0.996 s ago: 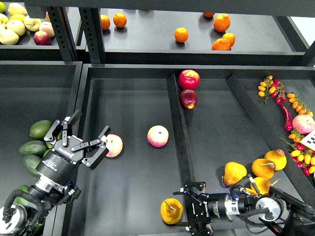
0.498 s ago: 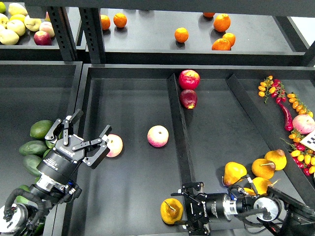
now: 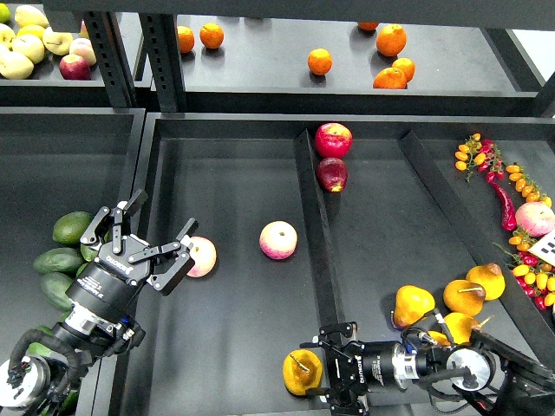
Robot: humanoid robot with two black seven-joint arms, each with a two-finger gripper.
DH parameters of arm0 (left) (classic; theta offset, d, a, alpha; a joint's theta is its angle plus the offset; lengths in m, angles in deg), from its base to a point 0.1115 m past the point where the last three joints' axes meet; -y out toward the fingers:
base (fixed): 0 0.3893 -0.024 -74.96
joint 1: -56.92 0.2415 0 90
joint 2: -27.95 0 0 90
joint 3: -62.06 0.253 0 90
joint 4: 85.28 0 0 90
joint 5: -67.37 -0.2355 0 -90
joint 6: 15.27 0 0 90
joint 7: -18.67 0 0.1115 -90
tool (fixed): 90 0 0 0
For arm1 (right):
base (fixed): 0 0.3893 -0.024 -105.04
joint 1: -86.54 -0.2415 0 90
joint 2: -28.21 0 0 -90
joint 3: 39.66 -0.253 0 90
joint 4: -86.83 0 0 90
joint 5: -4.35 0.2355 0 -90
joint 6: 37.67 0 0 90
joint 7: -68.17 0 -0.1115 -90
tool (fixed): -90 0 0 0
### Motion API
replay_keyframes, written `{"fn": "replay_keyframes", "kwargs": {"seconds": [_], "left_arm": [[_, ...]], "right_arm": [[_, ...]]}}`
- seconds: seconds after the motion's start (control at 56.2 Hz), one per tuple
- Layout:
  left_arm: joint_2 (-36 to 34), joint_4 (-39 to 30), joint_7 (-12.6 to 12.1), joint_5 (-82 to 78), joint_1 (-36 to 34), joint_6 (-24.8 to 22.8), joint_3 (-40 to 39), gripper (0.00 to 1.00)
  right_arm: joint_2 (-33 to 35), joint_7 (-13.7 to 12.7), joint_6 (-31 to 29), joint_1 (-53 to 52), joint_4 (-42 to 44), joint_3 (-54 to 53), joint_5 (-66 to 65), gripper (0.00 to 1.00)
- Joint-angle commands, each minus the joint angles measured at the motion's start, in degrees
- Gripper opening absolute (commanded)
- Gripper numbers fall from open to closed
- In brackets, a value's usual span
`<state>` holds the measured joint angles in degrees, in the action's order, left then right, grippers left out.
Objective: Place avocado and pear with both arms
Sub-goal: 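Lower the right gripper onto the pear and close it, then lift the pear with the right gripper and carry it to the pear bin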
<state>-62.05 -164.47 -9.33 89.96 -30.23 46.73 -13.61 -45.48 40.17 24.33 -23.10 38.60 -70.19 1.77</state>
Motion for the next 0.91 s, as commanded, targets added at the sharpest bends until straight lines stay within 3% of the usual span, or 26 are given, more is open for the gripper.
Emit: {"fn": "replay_keyframes", "kwargs": {"seconds": [0.0,0.107,0.196,0.534,0.889], "left_arm": [[0.0,0.0,0.0,-0.01,-0.13,0.0,-0.01,0.99],[0.0,0.0,0.0,-0.01,-0.22,0.0,-0.01,0.99],[0.0,0.0,0.0,-0.19,-0.22,0.0,-0.01,0.99],[0.0,0.0,0.0,-0.19,-0.31,0.0,-0.01,0.99],[0.0,0.0,0.0,-0.27,-0.31,0.0,-0.01,0.99]], "right_arm": [[0.04,0.0,0.0,0.04,0.07,-0.15,0.21,0.53],[0.04,0.0,0.0,0.04,0.07,-0.15,0.38,0.49],[0.04,0.0,0.0,0.04,0.07,-0.32,1.88,0.37],[0.04,0.0,0.0,-0.05,0.07,-0.67,3.99,0.18],[0.04,0.0,0.0,-0.75,-0.45,-1.46,5.66,0.14]]}}
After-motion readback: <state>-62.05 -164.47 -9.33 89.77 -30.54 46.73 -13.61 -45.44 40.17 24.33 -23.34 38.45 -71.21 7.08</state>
